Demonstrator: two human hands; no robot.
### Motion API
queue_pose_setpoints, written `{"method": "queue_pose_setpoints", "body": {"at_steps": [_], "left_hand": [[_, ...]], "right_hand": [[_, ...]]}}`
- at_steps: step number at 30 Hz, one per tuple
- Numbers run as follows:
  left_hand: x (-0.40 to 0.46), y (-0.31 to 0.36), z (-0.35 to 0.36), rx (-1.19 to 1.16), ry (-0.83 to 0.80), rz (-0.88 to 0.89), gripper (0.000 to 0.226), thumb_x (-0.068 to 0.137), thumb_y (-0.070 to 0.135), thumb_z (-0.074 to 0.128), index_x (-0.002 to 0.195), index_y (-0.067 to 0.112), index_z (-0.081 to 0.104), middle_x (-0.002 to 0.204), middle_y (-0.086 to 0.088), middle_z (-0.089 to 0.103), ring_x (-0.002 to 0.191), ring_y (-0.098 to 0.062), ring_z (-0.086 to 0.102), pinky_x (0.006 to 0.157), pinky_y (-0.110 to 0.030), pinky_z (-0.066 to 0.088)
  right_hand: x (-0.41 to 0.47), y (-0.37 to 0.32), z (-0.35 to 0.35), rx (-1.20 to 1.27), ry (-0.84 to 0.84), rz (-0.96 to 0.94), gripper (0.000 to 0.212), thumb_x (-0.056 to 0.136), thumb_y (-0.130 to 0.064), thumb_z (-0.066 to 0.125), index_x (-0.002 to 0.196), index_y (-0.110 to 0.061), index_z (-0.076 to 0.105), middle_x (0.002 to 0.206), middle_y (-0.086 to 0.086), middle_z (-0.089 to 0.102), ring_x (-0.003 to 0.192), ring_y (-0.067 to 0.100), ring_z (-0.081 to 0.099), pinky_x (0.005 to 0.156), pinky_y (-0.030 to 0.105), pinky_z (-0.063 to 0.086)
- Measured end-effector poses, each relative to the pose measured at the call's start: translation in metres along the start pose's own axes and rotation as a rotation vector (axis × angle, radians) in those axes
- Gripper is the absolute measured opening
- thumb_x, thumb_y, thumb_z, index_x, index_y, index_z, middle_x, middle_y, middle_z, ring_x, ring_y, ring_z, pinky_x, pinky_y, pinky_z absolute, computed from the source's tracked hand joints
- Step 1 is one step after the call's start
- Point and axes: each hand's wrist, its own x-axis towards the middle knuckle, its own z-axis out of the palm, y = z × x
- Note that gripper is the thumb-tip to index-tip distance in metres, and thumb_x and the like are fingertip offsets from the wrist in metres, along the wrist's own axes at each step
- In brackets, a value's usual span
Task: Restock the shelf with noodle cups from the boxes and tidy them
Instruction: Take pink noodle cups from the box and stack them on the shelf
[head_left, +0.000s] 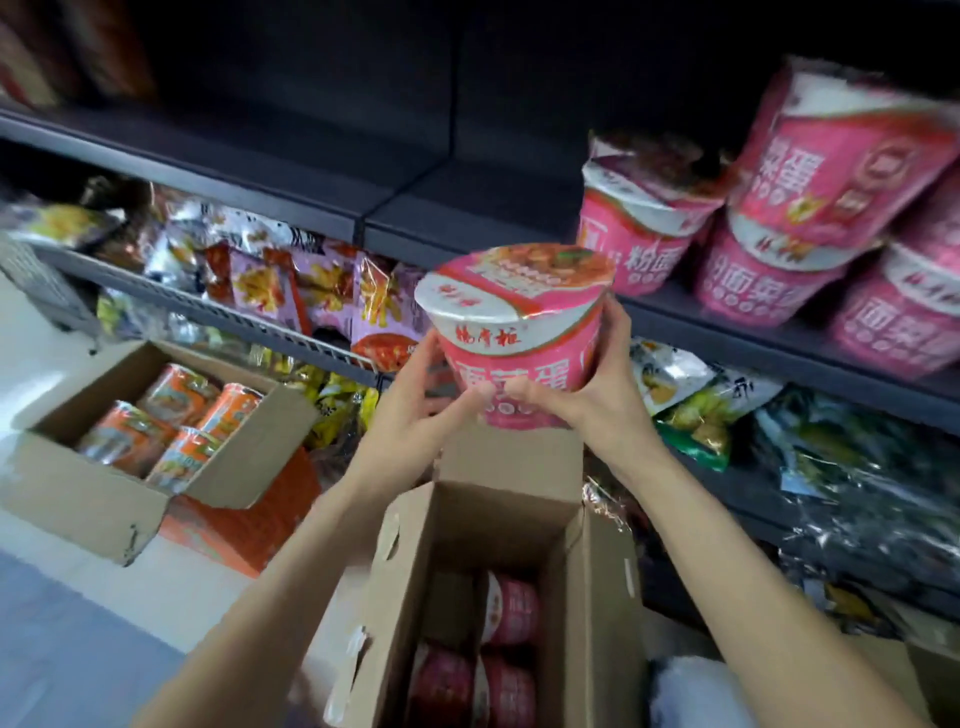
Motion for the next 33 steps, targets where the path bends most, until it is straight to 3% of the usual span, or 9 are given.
{"method": "queue_pose_setpoints", "body": {"at_steps": [6, 10, 15, 18, 21, 23, 26, 29, 33], "left_hand": [[0.104, 0.019, -0.002, 0.186, 0.247, 0.149, 0.053, 0.088, 0.034, 0.064, 0.133, 0.035, 0.035, 0.116, 0.030, 0.055, 0.105, 0.011, 0.055, 0.089, -0.022, 0.050], [0.139, -0.001, 0.005, 0.097, 0.324, 0.081, 0.072, 0.081, 0.043, 0.067, 0.143, 0.029, 0.031, 0.130, 0.013, 0.056, 0.114, -0.006, 0.057, 0.097, -0.040, 0.049], [0.149, 0.017, 0.019, 0.129, 0.398, 0.227, 0.080, 0.089, 0.028, 0.065, 0.150, 0.025, 0.015, 0.145, 0.010, 0.039, 0.126, -0.003, 0.044, 0.095, -0.021, 0.047], [0.167, 0.041, 0.038, 0.190, 0.380, 0.358, 0.083, 0.086, 0.040, 0.065, 0.150, 0.026, 0.016, 0.147, 0.008, 0.036, 0.132, -0.008, 0.040, 0.101, -0.039, 0.047], [0.188, 0.065, 0.056, 0.238, 0.374, 0.449, 0.084, 0.078, 0.057, 0.063, 0.147, 0.027, 0.025, 0.144, 0.008, 0.040, 0.131, -0.013, 0.041, 0.101, -0.043, 0.044], [0.200, 0.076, 0.065, 0.240, 0.356, 0.447, 0.086, 0.075, 0.059, 0.063, 0.146, 0.025, 0.027, 0.141, 0.006, 0.043, 0.129, -0.012, 0.043, 0.100, -0.042, 0.045], [0.207, 0.078, 0.077, 0.280, 0.284, 0.396, 0.088, 0.078, 0.056, 0.064, 0.148, 0.024, 0.022, 0.141, 0.006, 0.044, 0.128, -0.008, 0.044, 0.102, -0.038, 0.044], [0.217, 0.066, 0.089, 0.529, 0.156, 0.309, 0.081, 0.086, 0.046, 0.061, 0.150, 0.022, 0.018, 0.147, 0.001, 0.039, 0.133, -0.015, 0.038, 0.103, -0.036, 0.040], [0.220, 0.048, 0.102, 0.667, 0.152, 0.177, 0.061, 0.093, 0.044, 0.051, 0.146, 0.023, 0.029, 0.148, -0.002, 0.036, 0.134, -0.018, 0.036, 0.102, -0.037, 0.035]], "right_hand": [[0.105, -0.023, 0.003, -0.276, 0.114, -0.110, 0.096, 0.075, -0.056, 0.071, 0.151, -0.033, 0.017, 0.138, 0.004, 0.034, 0.130, 0.021, 0.039, 0.109, 0.040, 0.035], [0.136, -0.021, 0.019, -0.252, 0.082, -0.146, 0.092, 0.081, -0.043, 0.070, 0.152, -0.029, 0.014, 0.143, 0.006, 0.031, 0.133, 0.021, 0.036, 0.109, 0.038, 0.035], [0.133, -0.035, 0.003, -0.304, 0.239, -0.282, 0.092, 0.083, -0.044, 0.068, 0.152, -0.023, 0.011, 0.149, -0.001, 0.034, 0.133, 0.010, 0.035, 0.097, 0.018, 0.029], [0.131, -0.043, -0.026, -0.255, 0.357, -0.307, 0.090, 0.083, -0.052, 0.065, 0.152, -0.020, 0.016, 0.145, -0.005, 0.043, 0.127, 0.004, 0.044, 0.097, 0.016, 0.039], [0.136, -0.048, -0.050, -0.212, 0.441, -0.294, 0.081, 0.088, -0.047, 0.061, 0.150, -0.015, 0.020, 0.131, -0.008, 0.055, 0.101, -0.011, 0.051, 0.080, 0.002, 0.040], [0.142, -0.051, -0.064, -0.191, 0.470, -0.301, 0.079, 0.090, -0.044, 0.060, 0.151, -0.014, 0.020, 0.134, -0.004, 0.055, 0.108, -0.004, 0.053, 0.088, 0.008, 0.044], [0.149, -0.051, -0.086, -0.279, 0.478, -0.294, 0.077, 0.089, -0.047, 0.056, 0.151, -0.017, 0.020, 0.137, 0.000, 0.053, 0.121, 0.014, 0.055, 0.101, 0.036, 0.047], [0.140, -0.040, -0.095, -0.573, 0.496, -0.165, 0.074, 0.094, -0.033, 0.055, 0.152, -0.012, 0.014, 0.149, 0.008, 0.036, 0.131, 0.022, 0.043, 0.105, 0.035, 0.040], [0.122, -0.023, -0.087, -0.948, 0.488, -0.501, 0.048, 0.095, -0.024, 0.049, 0.141, -0.012, 0.042, 0.146, 0.013, 0.038, 0.132, 0.029, 0.038, 0.105, 0.040, 0.036]]}}
